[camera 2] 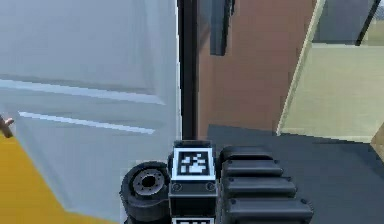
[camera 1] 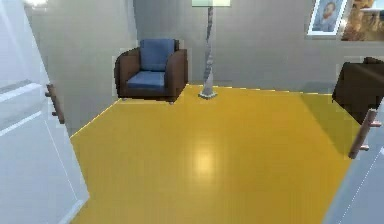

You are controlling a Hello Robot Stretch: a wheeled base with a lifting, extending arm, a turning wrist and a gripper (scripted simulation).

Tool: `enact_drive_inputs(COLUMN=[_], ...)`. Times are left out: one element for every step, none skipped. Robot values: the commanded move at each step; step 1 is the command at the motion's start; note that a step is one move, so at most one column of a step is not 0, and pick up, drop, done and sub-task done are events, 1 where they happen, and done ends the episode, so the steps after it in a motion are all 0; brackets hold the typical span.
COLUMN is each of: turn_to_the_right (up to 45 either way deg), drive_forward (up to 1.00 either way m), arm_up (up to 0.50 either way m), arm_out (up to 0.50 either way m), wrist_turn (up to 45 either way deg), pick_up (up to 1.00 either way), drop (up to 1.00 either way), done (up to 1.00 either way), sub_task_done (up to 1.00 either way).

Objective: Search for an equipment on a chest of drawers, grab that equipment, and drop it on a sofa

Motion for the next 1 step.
enact_drive_inputs(turn_to_the_right=[3.0], drive_forward=[0.00], arm_up=[0.00], arm_out=[0.00], wrist_turn=[0.0], pick_up=[0.00], drop=[0.00], done=[0.00], sub_task_done=[0.00])
